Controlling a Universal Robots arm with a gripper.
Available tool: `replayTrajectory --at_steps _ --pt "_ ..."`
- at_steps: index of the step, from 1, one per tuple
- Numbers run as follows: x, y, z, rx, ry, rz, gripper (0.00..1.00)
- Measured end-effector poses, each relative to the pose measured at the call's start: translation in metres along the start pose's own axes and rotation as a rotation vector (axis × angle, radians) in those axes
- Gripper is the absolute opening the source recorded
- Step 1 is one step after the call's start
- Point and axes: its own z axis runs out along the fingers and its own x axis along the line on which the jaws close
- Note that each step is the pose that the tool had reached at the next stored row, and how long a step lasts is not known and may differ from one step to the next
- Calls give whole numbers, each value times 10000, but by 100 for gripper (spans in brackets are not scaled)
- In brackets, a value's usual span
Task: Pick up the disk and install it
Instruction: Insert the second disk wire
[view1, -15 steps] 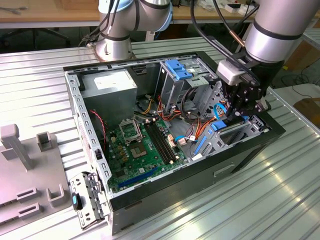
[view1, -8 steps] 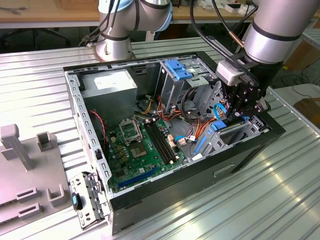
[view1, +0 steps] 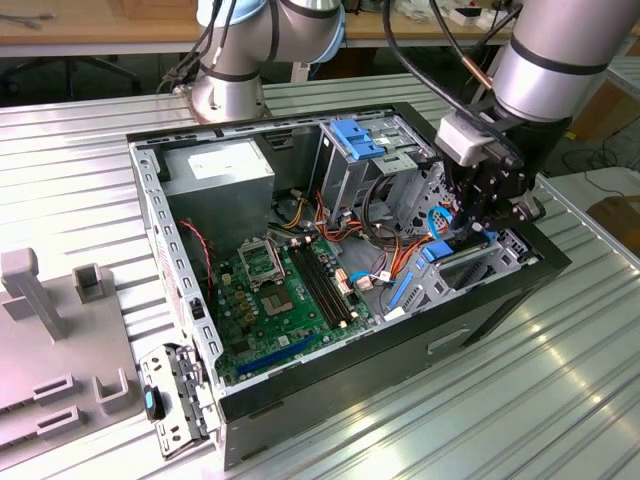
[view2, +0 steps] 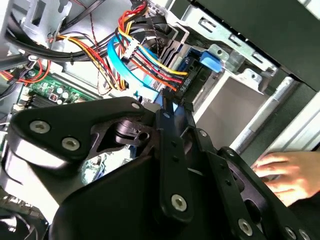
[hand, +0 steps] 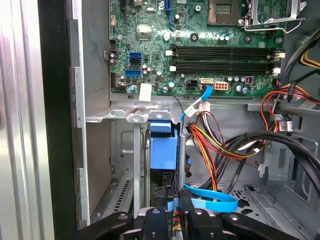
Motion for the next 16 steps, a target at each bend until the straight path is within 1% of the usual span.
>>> replayTrajectory --at_steps 1,4,5,6,7,8,16 --pt "2 -6 -36 0 1 0 24" --pt "2 -7 -43 0 -3 0 24" --pt "2 -7 -45 0 -1 0 22" --pt "2 -7 -45 0 0 -1 16" --pt "2 -7 -45 0 0 0 16" --pt "2 -7 -45 0 -1 0 11" --pt "3 -7 -46 0 0 0 11"
